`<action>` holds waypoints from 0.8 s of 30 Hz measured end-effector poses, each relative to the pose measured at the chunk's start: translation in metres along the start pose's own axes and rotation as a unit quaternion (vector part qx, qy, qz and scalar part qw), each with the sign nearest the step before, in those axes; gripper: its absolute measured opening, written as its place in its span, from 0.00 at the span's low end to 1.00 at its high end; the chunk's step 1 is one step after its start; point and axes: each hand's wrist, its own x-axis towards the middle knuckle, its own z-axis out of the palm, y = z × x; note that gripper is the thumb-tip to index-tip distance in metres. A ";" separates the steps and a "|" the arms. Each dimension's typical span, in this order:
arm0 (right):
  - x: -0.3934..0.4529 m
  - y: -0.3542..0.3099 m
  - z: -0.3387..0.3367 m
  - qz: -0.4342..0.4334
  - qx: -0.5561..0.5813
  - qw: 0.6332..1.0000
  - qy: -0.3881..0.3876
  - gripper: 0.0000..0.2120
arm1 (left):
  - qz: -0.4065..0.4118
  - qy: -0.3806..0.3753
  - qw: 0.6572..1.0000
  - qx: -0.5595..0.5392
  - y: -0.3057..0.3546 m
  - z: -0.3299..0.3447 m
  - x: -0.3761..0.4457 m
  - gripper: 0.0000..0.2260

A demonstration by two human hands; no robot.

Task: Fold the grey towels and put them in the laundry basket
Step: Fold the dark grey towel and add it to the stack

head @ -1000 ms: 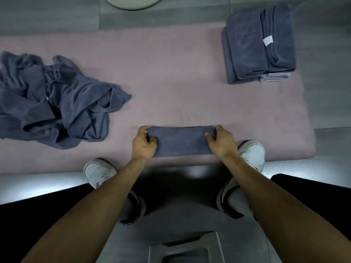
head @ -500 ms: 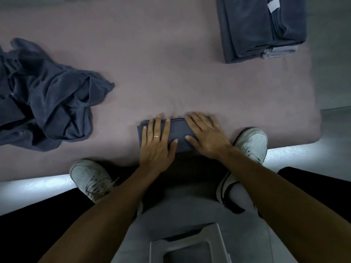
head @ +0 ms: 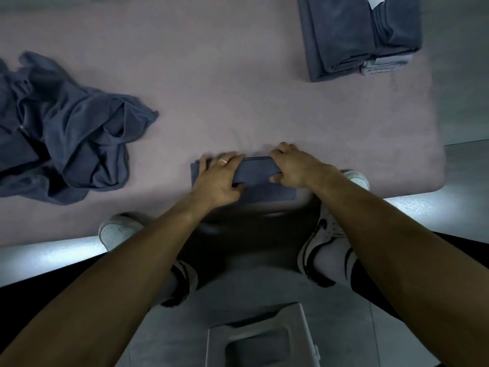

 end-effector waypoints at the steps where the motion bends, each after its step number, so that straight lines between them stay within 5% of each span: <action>1: 0.001 -0.003 -0.002 0.010 0.000 1.000 0.001 0.29 | 0.018 -0.027 0.999 0.001 0.000 -0.005 0.007 0.34; 8: -0.011 -0.013 0.008 0.041 0.046 0.998 0.025 0.25 | 0.013 -0.117 0.991 0.065 0.017 -0.013 0.028 0.36; 13: -0.038 -0.020 0.004 0.007 0.035 0.996 0.079 0.24 | 0.032 -0.089 0.995 0.028 0.016 -0.021 0.009 0.27; 19: -0.084 -0.034 -0.025 0.007 -0.063 0.985 0.162 0.19 | 0.043 -0.051 0.997 0.040 0.022 -0.056 -0.034 0.36; 24: -0.126 -0.056 -0.076 0.056 -0.167 0.969 0.173 0.25 | 0.052 0.051 0.993 0.093 0.047 -0.109 -0.061 0.21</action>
